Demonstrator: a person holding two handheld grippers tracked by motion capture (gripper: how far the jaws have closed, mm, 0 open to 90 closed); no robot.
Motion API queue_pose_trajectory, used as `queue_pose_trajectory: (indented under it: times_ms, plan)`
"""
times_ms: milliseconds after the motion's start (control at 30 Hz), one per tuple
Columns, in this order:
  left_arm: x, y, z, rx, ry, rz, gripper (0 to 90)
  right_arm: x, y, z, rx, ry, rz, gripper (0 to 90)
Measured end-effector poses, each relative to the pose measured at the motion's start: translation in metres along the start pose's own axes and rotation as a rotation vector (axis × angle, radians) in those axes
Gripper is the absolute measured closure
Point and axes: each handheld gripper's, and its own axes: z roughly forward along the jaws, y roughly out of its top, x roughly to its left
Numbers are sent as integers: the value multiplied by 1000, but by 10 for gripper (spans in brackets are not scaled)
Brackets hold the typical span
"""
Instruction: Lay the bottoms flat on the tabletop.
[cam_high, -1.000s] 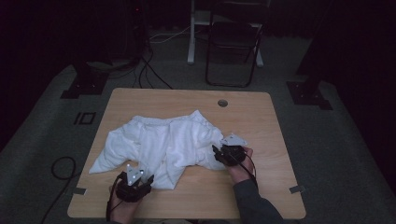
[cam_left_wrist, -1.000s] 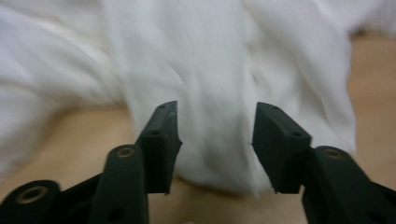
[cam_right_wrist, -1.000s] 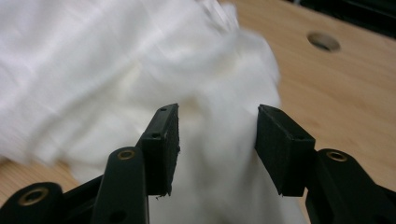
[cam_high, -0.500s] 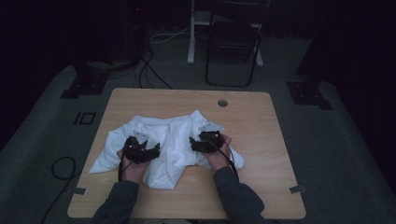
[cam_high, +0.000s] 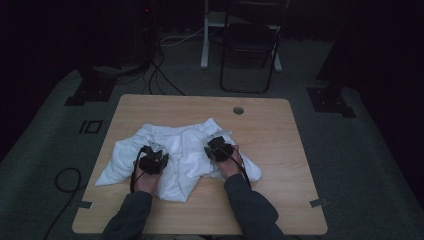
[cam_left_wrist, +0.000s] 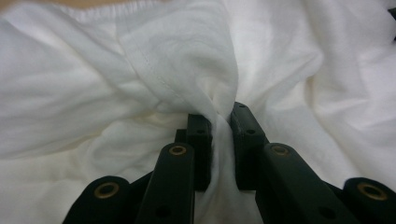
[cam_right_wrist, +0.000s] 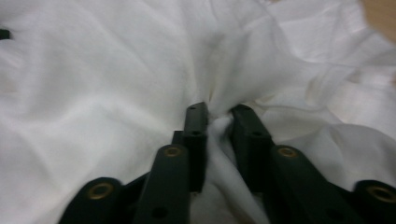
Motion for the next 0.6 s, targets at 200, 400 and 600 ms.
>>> queue_pose_trajectory:
  times_ms: [200, 400, 600]
  plan:
    - [-3, -20, -43, -42, -23, 13, 812, 8, -20, -42, -42, 26, -74, 800]
    - [-5, -62, -78, -36, -35, 4, 810, 18, -55, -80, -56, 46, -115, 803]
    - [-9, -95, -86, 35, -39, 4, 804, 24, -89, -106, -52, 57, -127, 807]
